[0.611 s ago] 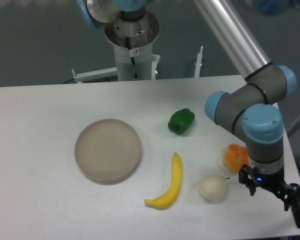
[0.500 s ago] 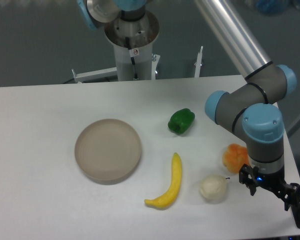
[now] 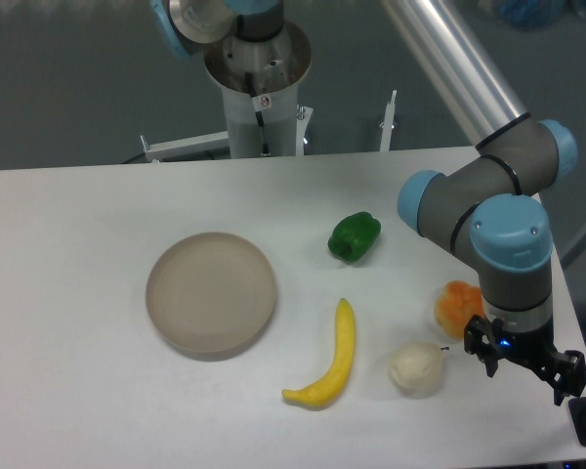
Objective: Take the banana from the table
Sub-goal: 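Raise the gripper slightly above the orange fruit and bun, then move the open gripper over the yellow banana and lower it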
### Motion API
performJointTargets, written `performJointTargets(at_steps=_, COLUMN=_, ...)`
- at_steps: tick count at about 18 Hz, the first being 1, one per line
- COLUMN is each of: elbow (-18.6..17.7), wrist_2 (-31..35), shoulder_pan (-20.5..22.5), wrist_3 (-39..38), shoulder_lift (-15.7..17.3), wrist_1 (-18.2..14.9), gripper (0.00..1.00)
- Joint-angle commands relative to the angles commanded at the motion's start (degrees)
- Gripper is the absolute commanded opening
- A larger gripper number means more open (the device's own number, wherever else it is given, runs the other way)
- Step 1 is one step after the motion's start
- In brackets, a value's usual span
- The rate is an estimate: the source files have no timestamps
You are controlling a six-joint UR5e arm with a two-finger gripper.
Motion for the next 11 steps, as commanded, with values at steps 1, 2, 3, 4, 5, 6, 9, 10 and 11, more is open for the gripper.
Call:
performJointTargets(at_steps=1, elbow=-1.8, wrist_2=0.2, shoulder_pan=-0.1, wrist_3=-0.1, shoulder_lift=1.2, wrist_1=0.0, gripper=1.0)
performJointTargets(at_steps=2, elbow=-2.8, wrist_2=0.3, shoulder_pan=-0.2, wrist_3=-0.2, shoulder_lift=2.1, wrist_1=-0.1, gripper=1.0)
performJointTargets(at_steps=3, elbow=-3.4, wrist_2=0.3, shoulder_pan=-0.3, wrist_3=-0.2, shoulder_lift=3.2, wrist_1=-0.3, gripper=1.0)
performJointTargets(at_steps=4, elbow=-4.3, wrist_2=0.2, shoulder_pan=-0.3, wrist_3=-0.4, shoulder_lift=4.4, wrist_1=-0.7, gripper=1.0)
performJointTargets(at_steps=5, elbow=-6.9, wrist_2=0.1, shoulder_pan=-0.2, wrist_3=-0.3, shoulder_lift=6.7, wrist_1=-0.8, gripper=1.0)
performJointTargets(at_steps=6, elbow=-8.5, wrist_2=0.0, shoulder_pan=-0.1, wrist_3=-0.3, shoulder_lift=8.3, wrist_1=-0.8, gripper=1.0)
performJointTargets(at_steps=9, elbow=-12.3, wrist_2=-0.4, shoulder_pan=-0.3, wrist_3=-3.3, shoulder_lift=12.4, wrist_1=-5.1, gripper=1.0)
performJointTargets(at_steps=10, elbow=-12.7, wrist_2=-0.6, shoulder_pan=-0.8, wrist_3=-5.9, shoulder_lift=13.0, wrist_1=-7.0, gripper=1.0)
performJointTargets(at_steps=11, elbow=-13.1, wrist_2=-0.6, shoulder_pan=-2.1, wrist_3=-9.3, shoulder_lift=13.1, wrist_1=-9.2, gripper=1.0)
